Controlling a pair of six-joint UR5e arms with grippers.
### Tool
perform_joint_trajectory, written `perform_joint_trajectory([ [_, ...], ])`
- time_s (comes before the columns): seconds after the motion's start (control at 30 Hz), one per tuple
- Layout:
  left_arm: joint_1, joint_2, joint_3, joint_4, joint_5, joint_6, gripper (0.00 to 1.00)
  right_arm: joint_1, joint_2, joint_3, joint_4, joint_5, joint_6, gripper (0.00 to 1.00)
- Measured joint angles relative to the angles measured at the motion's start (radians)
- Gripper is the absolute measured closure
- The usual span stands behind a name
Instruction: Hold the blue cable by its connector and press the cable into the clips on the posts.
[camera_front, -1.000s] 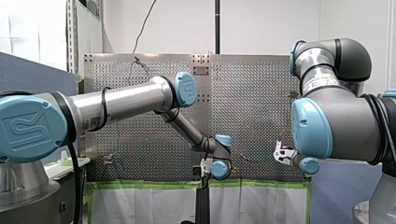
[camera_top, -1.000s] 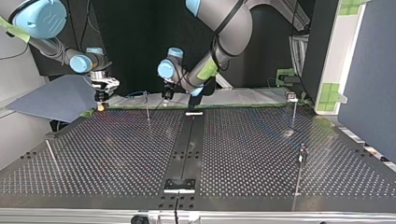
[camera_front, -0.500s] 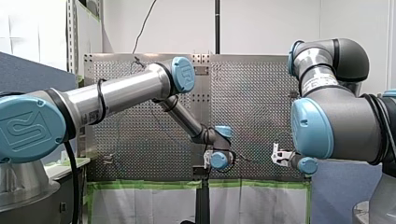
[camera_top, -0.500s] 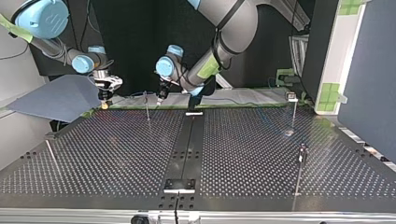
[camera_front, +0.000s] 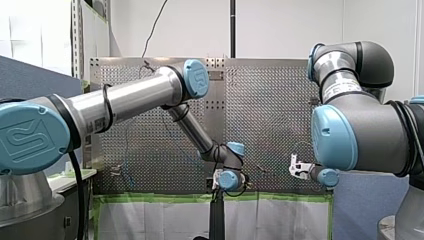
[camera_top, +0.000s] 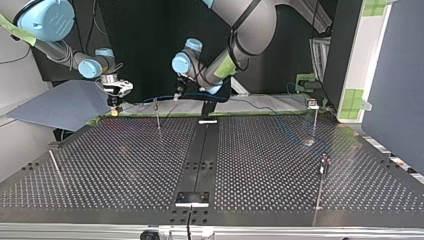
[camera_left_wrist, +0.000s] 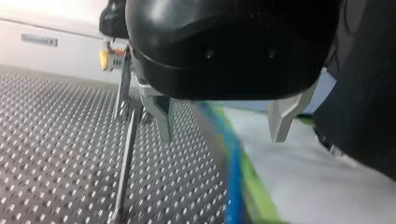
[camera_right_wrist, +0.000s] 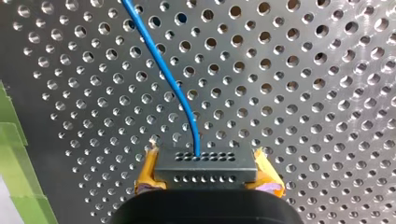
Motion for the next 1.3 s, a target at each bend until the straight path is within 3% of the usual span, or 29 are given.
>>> perform_joint_trajectory([
  [0.23,-0.013,0.033,-0.066,-0.006,0.049,-0.006,0.00,0.004,0.000,0.006,0.005,0.000,-0.012,1.00],
  [0.5,-0.020,0.060,-0.088,-0.006,0.050,-0.016,0.00,0.008,0.000,0.014,0.008,0.001,-0.022,1.00],
  [1.3,-0.035,0.062,-0.009,-0.017,0.061,-0.039,0.00,0.004,0.000,0.017,-0.002,0.006,-0.010,1.00],
])
